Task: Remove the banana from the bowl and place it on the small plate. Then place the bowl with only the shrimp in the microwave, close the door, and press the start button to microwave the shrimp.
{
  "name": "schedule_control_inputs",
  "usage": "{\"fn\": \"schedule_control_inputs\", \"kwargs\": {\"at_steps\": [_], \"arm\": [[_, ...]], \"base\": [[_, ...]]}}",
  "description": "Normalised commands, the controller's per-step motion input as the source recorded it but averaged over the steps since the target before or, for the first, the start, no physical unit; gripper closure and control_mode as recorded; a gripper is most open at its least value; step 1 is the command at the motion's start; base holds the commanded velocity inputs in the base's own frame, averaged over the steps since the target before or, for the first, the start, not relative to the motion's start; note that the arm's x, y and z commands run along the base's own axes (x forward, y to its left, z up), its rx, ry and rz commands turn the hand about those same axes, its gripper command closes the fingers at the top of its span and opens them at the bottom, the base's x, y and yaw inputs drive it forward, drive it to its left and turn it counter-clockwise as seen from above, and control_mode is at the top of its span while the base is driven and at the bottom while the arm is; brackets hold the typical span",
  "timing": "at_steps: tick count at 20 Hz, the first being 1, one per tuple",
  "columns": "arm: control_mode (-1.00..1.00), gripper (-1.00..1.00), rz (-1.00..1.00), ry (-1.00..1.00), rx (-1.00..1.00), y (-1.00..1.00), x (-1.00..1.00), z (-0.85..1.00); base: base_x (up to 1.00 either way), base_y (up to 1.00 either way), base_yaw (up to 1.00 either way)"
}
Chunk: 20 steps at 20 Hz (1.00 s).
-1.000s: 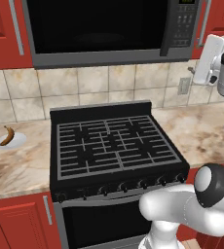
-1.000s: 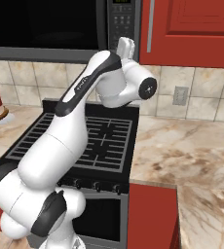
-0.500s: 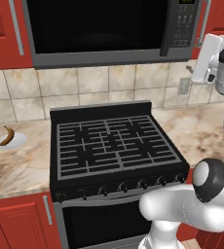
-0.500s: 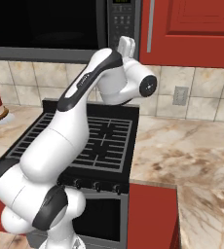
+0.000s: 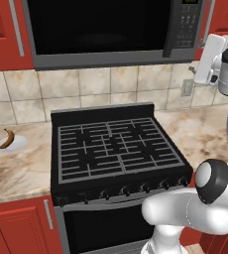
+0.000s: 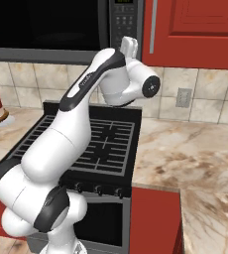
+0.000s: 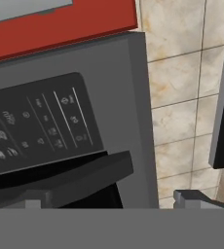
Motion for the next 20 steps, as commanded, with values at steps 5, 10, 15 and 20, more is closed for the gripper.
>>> {"fn": "schedule_control_inputs", "kwargs": {"at_steps": [5, 10, 15, 20], "arm": [[-1.00, -1.00, 0.00, 0.00, 0.00, 0.00, 0.05, -0.01], [-1.00, -1.00, 0.00, 0.00, 0.00, -0.01, 0.05, -0.06], [-1.00, -1.00, 0.00, 0.00, 0.00, -0.01, 0.03, -0.06], [-1.00, -1.00, 0.00, 0.00, 0.00, -0.01, 0.08, 0.00]], "base": [[0.00, 0.00, 0.00], [0.00, 0.00, 0.00], [0.00, 0.00, 0.00], [0.00, 0.00, 0.00]]}}
